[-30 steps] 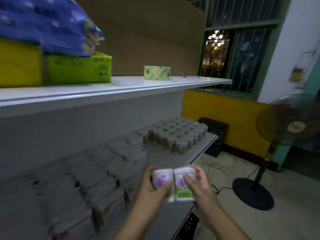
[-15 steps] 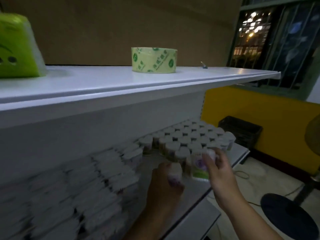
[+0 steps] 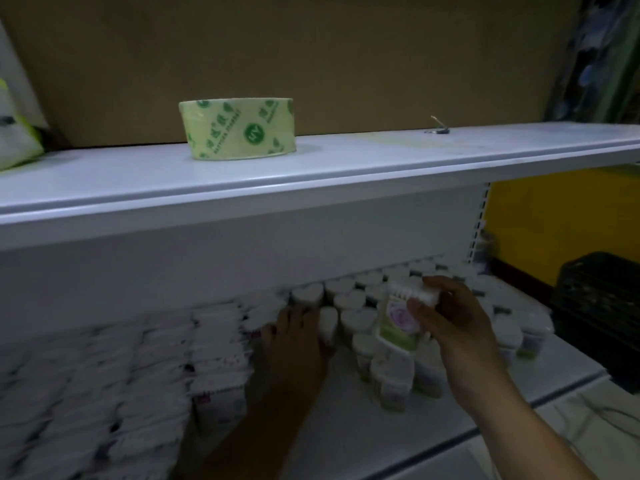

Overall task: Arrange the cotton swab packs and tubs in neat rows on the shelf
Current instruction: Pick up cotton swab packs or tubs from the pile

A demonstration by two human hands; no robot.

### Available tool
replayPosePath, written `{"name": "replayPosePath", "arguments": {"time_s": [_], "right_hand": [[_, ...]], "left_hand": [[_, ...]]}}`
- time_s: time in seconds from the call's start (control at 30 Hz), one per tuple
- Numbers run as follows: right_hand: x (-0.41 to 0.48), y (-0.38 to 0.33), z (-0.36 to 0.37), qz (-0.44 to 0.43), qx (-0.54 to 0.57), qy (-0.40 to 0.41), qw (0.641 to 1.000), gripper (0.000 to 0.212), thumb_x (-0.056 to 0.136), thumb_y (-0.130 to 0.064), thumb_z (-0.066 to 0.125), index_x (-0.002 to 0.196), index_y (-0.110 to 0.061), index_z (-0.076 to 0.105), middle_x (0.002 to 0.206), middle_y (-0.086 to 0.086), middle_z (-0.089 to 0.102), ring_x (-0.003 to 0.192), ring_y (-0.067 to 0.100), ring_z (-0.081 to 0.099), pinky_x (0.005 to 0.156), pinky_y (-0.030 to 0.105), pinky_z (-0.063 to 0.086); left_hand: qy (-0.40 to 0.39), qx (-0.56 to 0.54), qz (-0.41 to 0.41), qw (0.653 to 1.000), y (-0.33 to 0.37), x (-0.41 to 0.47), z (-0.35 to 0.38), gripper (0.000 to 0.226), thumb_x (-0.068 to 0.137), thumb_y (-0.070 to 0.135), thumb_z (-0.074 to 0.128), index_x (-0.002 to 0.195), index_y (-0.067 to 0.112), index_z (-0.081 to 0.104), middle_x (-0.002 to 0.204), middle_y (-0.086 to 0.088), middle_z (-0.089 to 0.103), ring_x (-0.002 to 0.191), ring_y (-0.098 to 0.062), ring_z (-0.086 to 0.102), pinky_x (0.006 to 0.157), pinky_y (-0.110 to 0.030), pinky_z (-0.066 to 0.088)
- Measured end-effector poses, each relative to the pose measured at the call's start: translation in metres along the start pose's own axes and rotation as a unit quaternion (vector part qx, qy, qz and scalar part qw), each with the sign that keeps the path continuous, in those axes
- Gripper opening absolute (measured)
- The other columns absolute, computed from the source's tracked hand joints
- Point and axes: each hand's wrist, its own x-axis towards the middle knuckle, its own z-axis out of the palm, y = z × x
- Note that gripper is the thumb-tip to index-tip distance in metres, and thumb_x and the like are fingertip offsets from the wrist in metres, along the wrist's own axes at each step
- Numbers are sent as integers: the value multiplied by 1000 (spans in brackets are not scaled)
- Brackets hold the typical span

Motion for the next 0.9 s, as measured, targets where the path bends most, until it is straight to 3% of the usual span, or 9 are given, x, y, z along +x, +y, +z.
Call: {"name": "replayPosePath", "arguments": {"time_s": [0.07,0.2,0.37,0.5,0.57,0.67,0.8,0.9], "right_hand": [[5,0,-5,-6,-16,-16,1000,28,80,2,66,91,-22,58,89,0,63,77,11,60,54,13,48],[9,3,-9,-9,-42,-33,999,27,76,0,71,91,-19,58,97,3,63,84,16,62,58,16,51],[6,5,0,-11,-134,-29,991,27,74,-13,77,93,-19,61,98,-2,63,88,8,62,57,9,48],[4,0,13,-49,-253,5,966,23,72,-35,76,87,-34,58,90,-15,61,87,9,61,72,27,51],[4,-10,23,-51,-287,-27,956,22,73,-37,76,83,-33,57,84,-15,60,80,6,59,70,27,50],[4,-17,48,-74,-424,-116,895,28,76,-40,72,92,-20,60,88,-6,61,81,11,57,64,25,38],[0,4,84,-141,-572,-239,772,35,89,-34,56,113,-9,52,118,8,57,109,23,53,83,28,36],[-3,27,94,-162,-629,-276,709,28,93,-21,46,118,-9,49,124,9,53,113,24,50,83,30,36]], "left_hand": [[2,43,7,999,1,9,0,63,61,53,70,116,23,62,120,-2,59,111,-28,55,82,-38,22],[-9,83,29,996,1,24,-3,58,78,51,58,128,24,47,134,0,43,125,-24,36,93,-40,18],[-43,109,48,992,1,29,-12,56,81,50,59,127,22,45,134,-2,40,126,-25,31,102,-42,20],[-93,152,51,983,-3,32,-33,66,86,43,56,143,23,30,153,-4,17,142,-28,10,113,-47,12],[-111,167,53,978,-12,35,-53,66,87,42,55,145,27,28,156,-3,11,144,-28,3,115,-47,8],[-143,162,21,976,-33,41,-84,64,88,40,55,145,29,28,156,-1,14,145,-24,3,116,-45,4],[-180,118,-9,977,-61,35,-102,61,90,43,52,144,29,30,152,-1,24,144,-22,8,118,-44,3],[-181,111,-5,977,-79,22,-105,58,90,47,51,142,29,34,150,1,29,144,-21,8,117,-45,-1]]}}
